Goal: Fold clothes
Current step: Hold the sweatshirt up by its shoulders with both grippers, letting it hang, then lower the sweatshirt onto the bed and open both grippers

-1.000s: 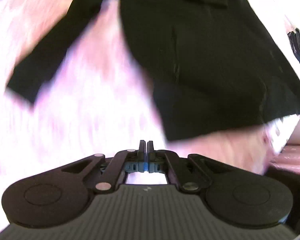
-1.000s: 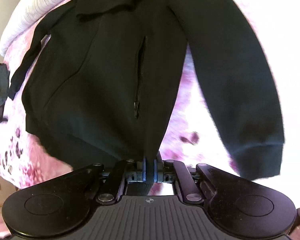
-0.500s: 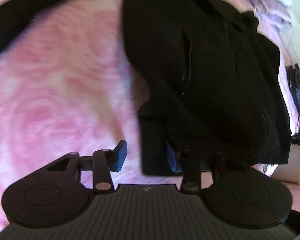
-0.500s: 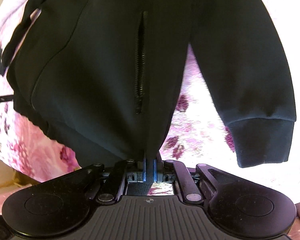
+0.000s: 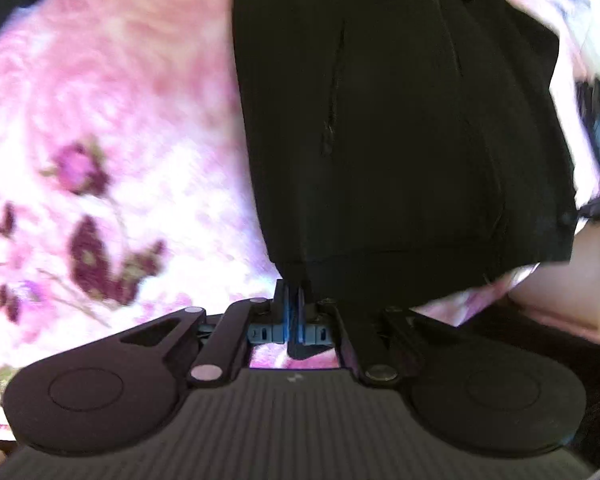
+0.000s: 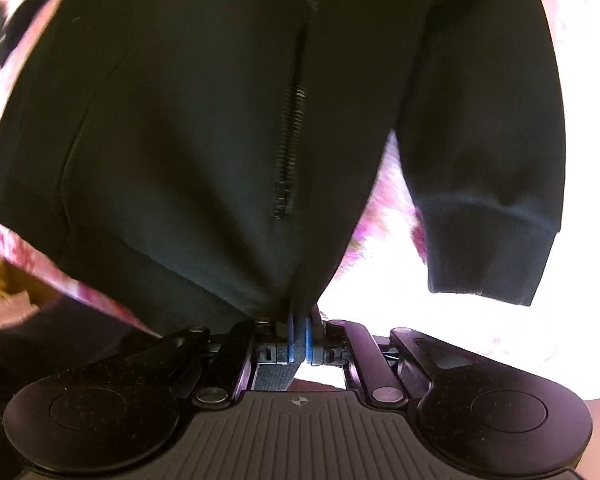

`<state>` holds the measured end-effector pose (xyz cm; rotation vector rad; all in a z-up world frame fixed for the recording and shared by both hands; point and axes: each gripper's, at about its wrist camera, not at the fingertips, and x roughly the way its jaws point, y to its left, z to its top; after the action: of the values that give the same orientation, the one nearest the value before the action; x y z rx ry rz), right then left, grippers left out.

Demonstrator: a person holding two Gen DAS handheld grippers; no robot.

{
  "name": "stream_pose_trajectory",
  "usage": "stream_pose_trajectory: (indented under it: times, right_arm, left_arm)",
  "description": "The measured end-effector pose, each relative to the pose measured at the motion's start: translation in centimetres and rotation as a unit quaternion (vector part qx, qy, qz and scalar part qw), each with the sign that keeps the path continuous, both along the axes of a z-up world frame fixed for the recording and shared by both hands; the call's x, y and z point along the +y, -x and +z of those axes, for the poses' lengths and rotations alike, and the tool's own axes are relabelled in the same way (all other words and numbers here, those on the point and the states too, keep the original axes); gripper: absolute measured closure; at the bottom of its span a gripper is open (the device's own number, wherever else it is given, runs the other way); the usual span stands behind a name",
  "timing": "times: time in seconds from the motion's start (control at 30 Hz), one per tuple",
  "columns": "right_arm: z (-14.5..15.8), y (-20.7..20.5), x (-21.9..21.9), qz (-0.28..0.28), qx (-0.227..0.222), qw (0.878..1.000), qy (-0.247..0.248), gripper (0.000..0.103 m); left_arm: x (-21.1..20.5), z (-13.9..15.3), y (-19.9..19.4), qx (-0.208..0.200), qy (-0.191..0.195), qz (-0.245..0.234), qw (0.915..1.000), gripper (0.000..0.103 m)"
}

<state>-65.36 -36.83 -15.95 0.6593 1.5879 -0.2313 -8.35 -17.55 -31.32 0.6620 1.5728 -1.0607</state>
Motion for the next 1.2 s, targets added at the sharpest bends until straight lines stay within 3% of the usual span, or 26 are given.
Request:
stream_pose_trajectory:
  times: [0.03,0.13,0.27,0.33,0.43,0.53,0.63,0.67,0.8,0.87,0.97,1.03,1.17,1.2]
  right_arm:
    - [-0.5,0.1,-0.3,-0.008,0.004,1.000,-0.004,0.099]
    - [1.2,-1.2,-0.5,0.037,-0.003,0.999,0.030,0.091]
    - [4.9,-4.6,-2.0,0.049,-0.104,0.989,0.090,0.078]
    - [5.1,-7.0,-3.3,0.038,-0.161,0.981,0.102,0.065]
    - [2.9,-12.0,-4.9,0.059,-0.206,0.969,0.125,0.065]
    - [0.8,-16.1,-8.0,0.098,-0.219,0.961,0.138,0.065]
    - [-1.0,-20.1,-11.3,0.137,-0.228,0.953,0.147,0.065]
    - [-0.5,-20.4,-13.6,0.147,-0.219,0.955,0.132,0.065]
    - [0.0,-26.4,-17.2,0.182,-0.241,0.949,0.093,0.065]
    - [1.1,-26.0,-19.0,0.145,-0.264,0.947,0.115,0.065]
    - [2.7,-25.4,-21.7,0.090,-0.298,0.939,0.147,0.064]
    - [3.7,-25.0,-23.5,0.053,-0.320,0.931,0.168,0.064]
    - [5.6,-23.9,-26.7,-0.016,-0.357,0.911,0.207,0.058]
    - [5.1,-21.7,-26.1,-0.003,-0.342,0.916,0.210,0.054]
  left_arm:
    - [-0.4,0.1,0.0,-0.004,-0.008,-0.006,0.9999,0.098]
    - [-1.4,2.2,-1.2,-0.036,-0.017,-0.014,0.9991,0.095]
    - [-4.8,6.4,-3.0,-0.108,0.016,-0.038,0.9933,0.094]
    - [-8.6,7.3,-3.5,-0.130,0.060,-0.053,0.9883,0.086]
    - [-16.3,5.9,-3.1,-0.145,0.121,-0.107,0.9762,0.083]
    - [-24.3,3.2,-2.7,-0.150,0.169,-0.152,0.9621,0.083]
    - [-31.4,-0.2,-3.5,-0.146,0.176,-0.194,0.9541,0.082]
    - [-33.0,-0.8,-4.1,-0.145,0.178,-0.200,0.9526,0.083]
    - [-39.6,-0.5,-7.2,-0.118,0.213,-0.158,0.9570,0.082]
    - [-42.2,1.0,-9.4,-0.162,0.243,-0.114,0.9496,0.082]
    - [-44.3,4.0,-13.8,-0.230,0.282,0.016,0.9313,0.084]
    - [-44.0,5.3,-15.5,-0.225,0.292,0.062,0.9275,0.079]
    - [-37.1,6.0,-14.7,-0.241,0.268,-0.020,0.9325,0.063]
    - [-35.7,5.5,-14.6,-0.246,0.248,-0.041,0.9360,0.063]
